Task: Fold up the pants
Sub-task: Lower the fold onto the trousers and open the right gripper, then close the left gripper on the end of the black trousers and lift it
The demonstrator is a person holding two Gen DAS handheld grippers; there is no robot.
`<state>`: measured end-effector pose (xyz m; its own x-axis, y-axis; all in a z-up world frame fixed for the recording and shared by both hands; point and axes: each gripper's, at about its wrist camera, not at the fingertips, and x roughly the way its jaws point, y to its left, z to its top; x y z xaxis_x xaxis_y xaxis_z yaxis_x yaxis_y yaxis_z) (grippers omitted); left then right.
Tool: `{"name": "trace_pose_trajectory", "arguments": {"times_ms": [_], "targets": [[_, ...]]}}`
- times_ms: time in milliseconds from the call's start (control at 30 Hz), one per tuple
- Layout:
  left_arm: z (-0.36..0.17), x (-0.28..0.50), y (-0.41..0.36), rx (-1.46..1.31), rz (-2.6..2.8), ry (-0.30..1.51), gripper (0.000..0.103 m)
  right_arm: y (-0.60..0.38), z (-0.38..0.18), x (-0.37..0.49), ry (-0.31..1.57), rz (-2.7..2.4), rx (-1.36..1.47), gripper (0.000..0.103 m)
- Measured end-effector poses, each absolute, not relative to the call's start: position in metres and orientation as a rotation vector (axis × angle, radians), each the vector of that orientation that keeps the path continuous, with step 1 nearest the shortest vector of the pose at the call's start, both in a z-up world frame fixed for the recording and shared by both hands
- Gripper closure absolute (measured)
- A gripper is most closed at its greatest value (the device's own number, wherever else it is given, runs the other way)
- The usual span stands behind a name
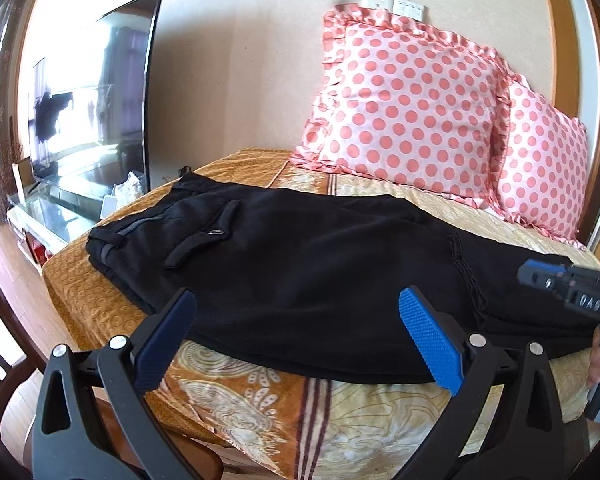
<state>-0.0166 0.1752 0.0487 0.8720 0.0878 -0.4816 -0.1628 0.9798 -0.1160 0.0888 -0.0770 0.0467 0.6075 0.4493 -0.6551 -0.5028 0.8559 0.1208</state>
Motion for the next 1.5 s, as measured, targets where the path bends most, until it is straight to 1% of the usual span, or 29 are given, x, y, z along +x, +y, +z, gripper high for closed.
{"name": "trace_pose_trajectory", "arguments": {"times_ms": [67,133,200,233,267,300,333,367,467,633,1000,1067,1100,1133,1167,1233,1267,1300,1333,1400,1467,1500], "targets": [[0.049,-0.017,0.186,-0.196,0.135,0.506,0.002,-0.060,0.030,0.095,0.831,0.575,-0.159,0.081],[0.050,-0.018,0.203,-0.252,0.143,0.517,0.002,-0.049,0.026,0.084,0.786,0.546,-0.260,0.080],[0.052,-0.020,0.227,-0.333,0.160,0.527,0.002,-0.054,0.029,0.079,0.779,0.563,-0.218,0.080],[0.052,-0.019,0.235,-0.364,0.162,0.530,0.002,-0.060,0.030,0.079,0.782,0.582,-0.169,0.077],[0.052,-0.019,0.248,-0.415,0.163,0.534,0.002,-0.068,0.031,0.079,0.784,0.594,-0.112,0.072],[0.051,-0.019,0.264,-0.478,0.169,0.541,0.002,-0.072,0.030,0.080,0.779,0.591,-0.090,0.057],[0.050,-0.018,0.275,-0.524,0.171,0.546,0.002,-0.076,0.031,0.076,0.770,0.585,-0.081,0.045],[0.048,-0.016,0.292,-0.592,0.168,0.555,0.002,-0.078,0.032,0.076,0.757,0.579,-0.080,0.043],[0.042,-0.009,0.317,-0.725,0.121,0.582,0.002,-0.083,0.035,0.072,0.735,0.582,-0.073,0.043],[0.028,0.009,0.337,-0.914,0.020,0.635,0.002,-0.084,0.040,0.073,0.721,0.595,-0.055,0.043],[0.016,0.017,0.360,-1.158,-0.042,0.601,0.003,-0.080,0.035,0.073,0.716,0.607,-0.041,0.039],[0.014,0.017,0.363,-1.193,-0.033,0.594,0.008,-0.080,0.035,0.072,0.710,0.608,-0.037,0.038],[0.011,0.017,0.364,-1.218,-0.022,0.585,0.013,-0.080,0.035,0.072,0.708,0.609,-0.036,0.038],[0.010,0.016,0.365,-1.229,-0.013,0.581,0.020,-0.080,0.035,0.072,0.706,0.609,-0.036,0.038],[0.008,0.016,0.366,-1.239,-0.001,0.580,0.024,-0.080,0.034,0.071,0.705,0.608,-0.036,0.037],[0.005,0.014,0.367,-1.256,0.033,0.580,0.039,-0.081,0.034,0.071,0.705,0.609,-0.035,0.037],[0.004,0.013,0.367,-1.257,0.050,0.584,0.043,-0.081,0.034,0.071,0.706,0.610,-0.035,0.037],[0.003,0.010,0.366,-1.253,0.072,0.594,0.052,-0.081,0.034,0.070,0.707,0.610,-0.036,0.037],[0.002,0.005,0.365,-1.255,0.085,0.593,0.054,-0.082,0.035,0.069,0.704,0.612,-0.037,0.037],[-0.001,-0.007,0.363,-1.286,0.088,0.568,0.053,-0.083,0.036,0.067,0.692,0.605,-0.052,0.036],[-0.002,-0.016,0.363,-1.331,0.086,0.543,0.044,-0.083,0.038,0.067,0.683,0.593,-0.062,0.036],[-0.002,-0.019,0.363,-1.366,0.065,0.525,0.034,-0.082,0.039,0.068,0.680,0.591,-0.064,0.036]]}}
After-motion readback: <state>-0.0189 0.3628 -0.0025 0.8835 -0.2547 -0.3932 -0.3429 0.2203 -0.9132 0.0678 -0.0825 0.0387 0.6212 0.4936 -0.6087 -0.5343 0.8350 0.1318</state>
